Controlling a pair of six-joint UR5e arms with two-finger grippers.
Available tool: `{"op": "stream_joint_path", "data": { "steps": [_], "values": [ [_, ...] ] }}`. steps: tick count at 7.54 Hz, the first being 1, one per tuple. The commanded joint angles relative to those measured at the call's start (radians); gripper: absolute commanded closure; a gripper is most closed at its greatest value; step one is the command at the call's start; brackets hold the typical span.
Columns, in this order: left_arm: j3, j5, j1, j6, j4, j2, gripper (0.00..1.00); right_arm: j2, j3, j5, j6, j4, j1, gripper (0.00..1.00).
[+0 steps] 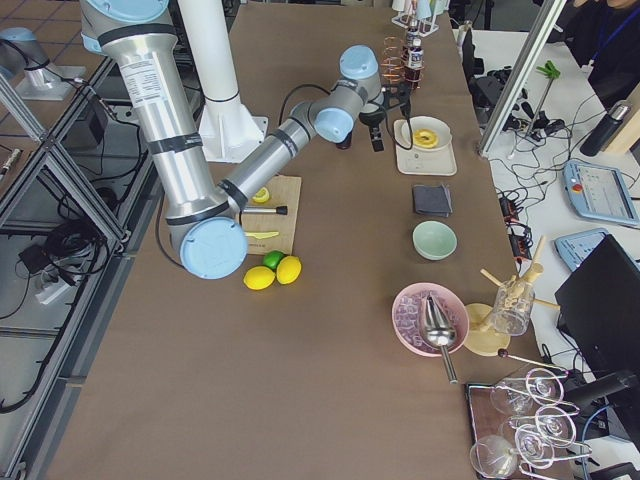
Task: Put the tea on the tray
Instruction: 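Open the left gripper and withdraw it while the right arm reaches in, then lower the right gripper onto the standing tea bottle and grasp it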
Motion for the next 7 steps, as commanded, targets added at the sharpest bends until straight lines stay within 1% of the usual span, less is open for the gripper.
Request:
{"op": "stream_joint_path", "data": {
  "steps": [1, 2, 3, 4, 5, 6, 7],
  "values": [
    [0.1, -0.016, -0.121, 0.185, -0.048, 0.083, 0.02, 0.302, 0.001, -0.26, 0.203, -0.308, -0.247, 0.0],
    [0.133, -0.016, -0.127, 0.189, -0.121, 0.123, 0.02, 0.394, -0.002, -0.369, 0.257, -0.431, -0.34, 0.0],
    [0.166, -0.017, -0.127, 0.187, -0.204, 0.167, 0.02, 0.44, -0.013, -0.466, 0.298, -0.496, -0.425, 0.0],
    [0.181, -0.017, -0.13, 0.187, -0.246, 0.192, 0.02, 0.471, -0.028, -0.522, 0.314, -0.559, -0.473, 0.0],
    [0.183, -0.019, -0.142, 0.187, -0.26, 0.209, 0.02, 0.503, -0.059, -0.572, 0.338, -0.587, -0.51, 0.0],
    [0.183, -0.043, -0.148, 0.189, -0.267, 0.224, 0.02, 0.527, -0.096, -0.594, 0.357, -0.597, -0.533, 0.0],
    [0.184, -0.045, -0.162, 0.189, -0.267, 0.227, 0.02, 0.544, -0.114, -0.611, 0.366, -0.61, -0.551, 0.0]
  ]
}}
